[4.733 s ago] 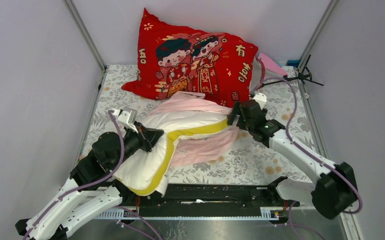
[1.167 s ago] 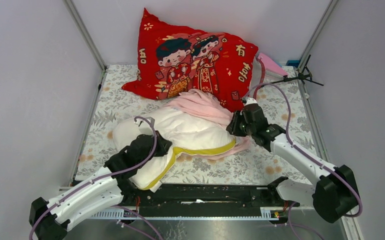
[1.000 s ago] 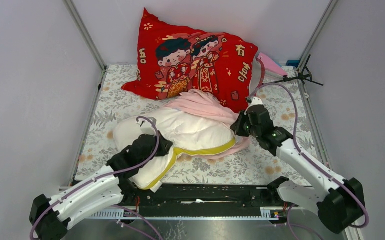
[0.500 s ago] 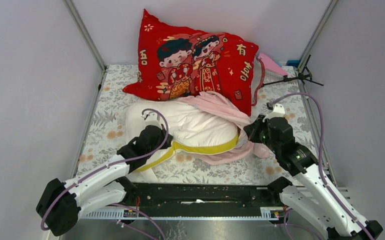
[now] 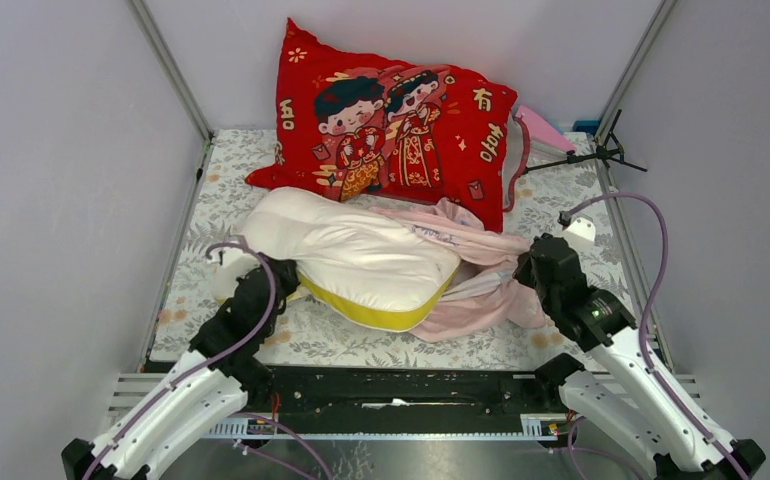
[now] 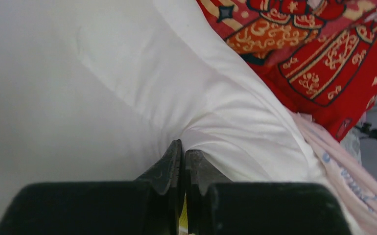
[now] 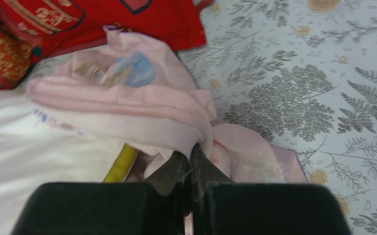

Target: Remove the pillowcase from the pillow

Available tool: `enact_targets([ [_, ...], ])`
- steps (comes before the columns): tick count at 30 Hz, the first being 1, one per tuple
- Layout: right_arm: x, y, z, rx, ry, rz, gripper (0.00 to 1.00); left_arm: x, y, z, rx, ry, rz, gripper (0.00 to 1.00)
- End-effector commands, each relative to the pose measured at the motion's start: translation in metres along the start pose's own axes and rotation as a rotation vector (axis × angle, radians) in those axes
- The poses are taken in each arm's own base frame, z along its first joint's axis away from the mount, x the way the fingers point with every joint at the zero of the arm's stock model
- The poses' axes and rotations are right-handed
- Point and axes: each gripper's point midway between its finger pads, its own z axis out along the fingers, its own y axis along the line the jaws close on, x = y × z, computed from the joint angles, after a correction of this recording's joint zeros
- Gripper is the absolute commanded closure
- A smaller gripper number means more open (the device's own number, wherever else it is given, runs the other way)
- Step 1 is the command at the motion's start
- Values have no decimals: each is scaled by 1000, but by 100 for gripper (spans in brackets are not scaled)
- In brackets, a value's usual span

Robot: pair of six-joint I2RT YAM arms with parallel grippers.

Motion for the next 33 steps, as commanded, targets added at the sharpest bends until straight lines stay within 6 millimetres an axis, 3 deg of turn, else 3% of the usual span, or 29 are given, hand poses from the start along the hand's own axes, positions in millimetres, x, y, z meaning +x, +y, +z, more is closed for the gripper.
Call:
enact_targets([
  [1,-24,-38,-1,231,-138,104,91,-48,41,-14,-189,-238,-170,100],
  [3,-30,-51,-5,291,-192,140,83,-53,53,-21,-234,-268,-198,100],
  [6,-40,-55,-9,289,-253,151,81,-57,60,-27,-247,-291,-236,100],
  [9,-46,-44,-7,234,-263,116,81,-56,58,-25,-226,-295,-231,100],
  [10,-44,-33,-4,177,-241,83,76,-54,49,-22,-190,-278,-197,100],
  [11,-39,-19,1,107,-207,41,63,-52,35,-17,-131,-248,-155,93],
  [14,-17,21,8,-96,-78,-50,33,-36,-21,-11,76,-81,34,44],
  [16,-5,33,11,-148,-15,-73,12,-33,-47,-11,123,16,112,25],
  [18,4,37,16,-158,29,-86,1,-29,-61,-9,126,96,184,13],
  [19,7,39,18,-161,47,-97,1,-27,-68,-8,134,127,217,4],
  [20,11,42,20,-168,68,-111,0,-24,-73,-8,140,155,238,1],
  [28,54,40,42,-131,239,-155,0,20,-138,-19,313,295,356,1],
  [33,80,41,51,-124,353,-163,0,68,-175,-38,416,404,500,1],
])
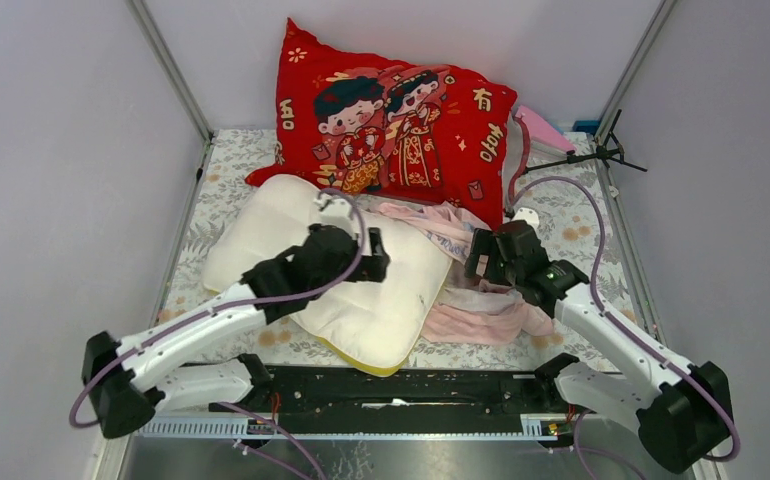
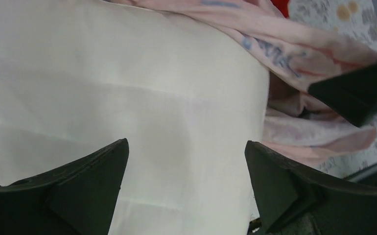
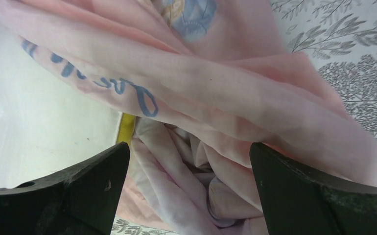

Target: Remove the pillowcase from the pillow

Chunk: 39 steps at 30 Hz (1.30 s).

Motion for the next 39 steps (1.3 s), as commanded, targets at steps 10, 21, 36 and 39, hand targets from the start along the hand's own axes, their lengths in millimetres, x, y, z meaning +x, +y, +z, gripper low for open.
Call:
enact_targets([
  [10,14,9,12,-43,61,6,1,79,-83,47,210,279,260,1],
  [21,19,3,20,-10,66,3,1,124,-46,79,171,419,168,17],
  [36,14,-12,31,98,36,22,0,82,4,50,32,184,18,100],
  [39,13,-14,38,123,40,16,0,64,11,43,11,117,-24,100],
])
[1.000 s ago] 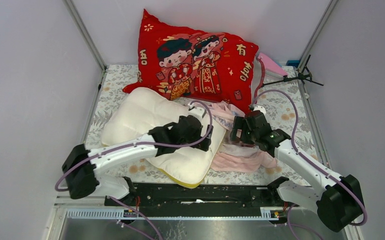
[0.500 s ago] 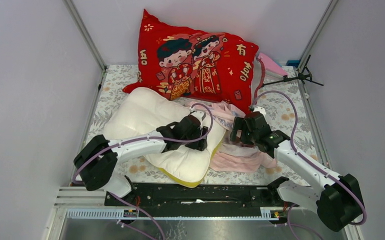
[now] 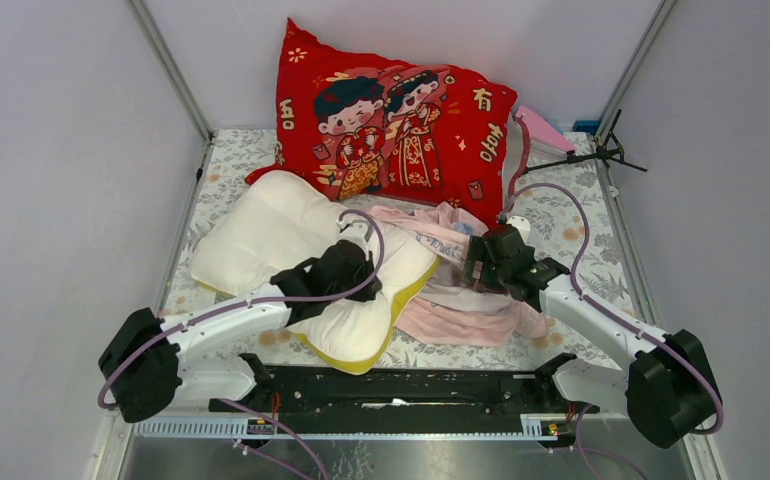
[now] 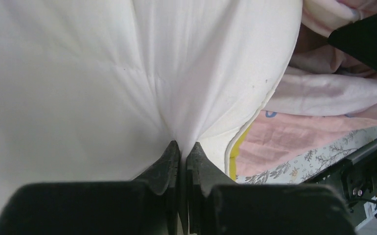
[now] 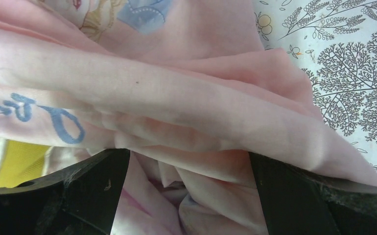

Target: Remove the pillowcase from the pillow

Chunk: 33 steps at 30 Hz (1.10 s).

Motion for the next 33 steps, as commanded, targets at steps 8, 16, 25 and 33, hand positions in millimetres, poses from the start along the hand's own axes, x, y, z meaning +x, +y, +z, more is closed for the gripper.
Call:
enact_targets([
  [8,-13,-44,22,330,-56,66,0,-94,64,-87,-216,-427,-200,100],
  [16,-72,-113,-9,454,-286,510,5,-111,123,-154,-366,-722,-464,100],
  [25,-176,-200,-84,580,-594,841,9,-106,140,-149,-438,-745,-533,100],
  [33,-232,-108,-78,15,-542,525,0,-101,136,-102,-401,-652,-492,100],
])
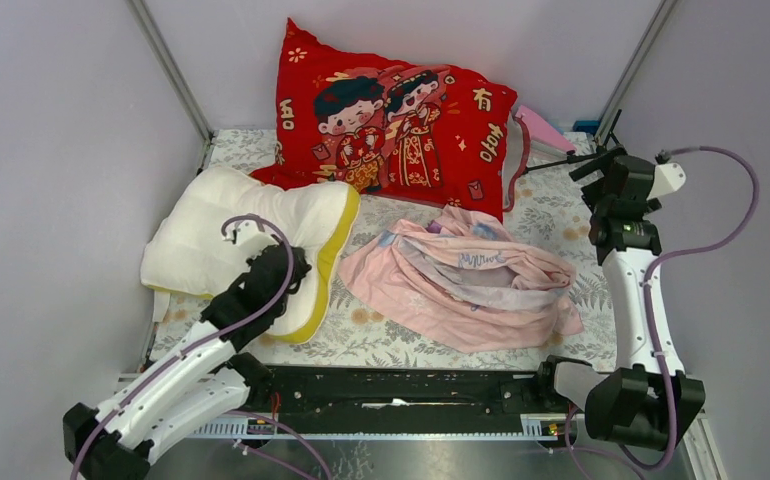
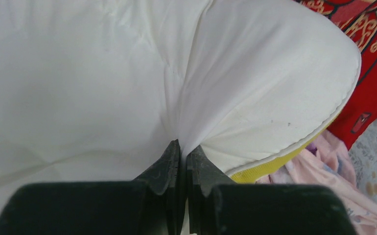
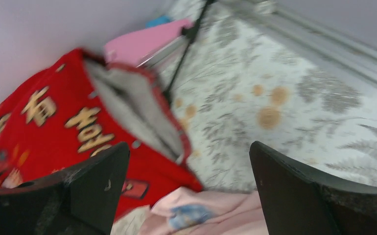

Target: Remove the pillowcase from the pillow

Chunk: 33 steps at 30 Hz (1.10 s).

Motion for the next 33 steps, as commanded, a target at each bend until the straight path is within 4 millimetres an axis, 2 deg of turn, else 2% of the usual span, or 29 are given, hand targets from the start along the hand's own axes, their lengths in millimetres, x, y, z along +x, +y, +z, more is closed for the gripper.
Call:
enact_targets([
  [1,42,43,-16,-348,161,-111,0,2,-16,25,42,-14,-27,100],
  [5,63,27,-9,-348,173,-138,0,17,-39,50,104,79,16,100],
  [6,66,20,-5,-317,175,-155,0,16,-51,53,153,79,33,100],
  [7,66,12,0,-279,164,-167,0,15,-64,56,200,75,47,96],
  [8,67,5,4,-250,154,-176,0,10,-77,59,240,62,63,88],
  [9,68,-2,7,-226,139,-173,0,9,-85,62,263,61,98,66],
  [10,68,-7,9,-209,117,-158,0,5,-92,65,270,59,132,35],
  [11,69,-11,9,-211,96,-151,0,-2,-91,69,225,46,138,11],
  [12,69,-9,8,-250,65,-152,0,-11,-86,72,169,10,139,3],
  [17,61,-21,-3,-353,-131,-177,0,-51,-58,69,68,-215,275,1],
  [20,65,-30,-1,-369,-196,-149,0,-61,-40,68,35,-328,386,1],
  [23,79,-51,9,-351,-249,-94,0,-64,-17,74,-30,-388,397,1],
  [26,85,-53,13,-389,-291,-161,0,-59,1,90,-46,-393,398,1],
  [29,101,-48,24,-407,-219,-294,0,-56,23,105,-110,-384,425,1],
  [31,110,-54,33,-381,-193,-327,0,-52,37,113,-148,-381,461,1],
  [33,115,-62,35,-374,-224,-306,0,-44,41,118,-120,-387,542,1],
])
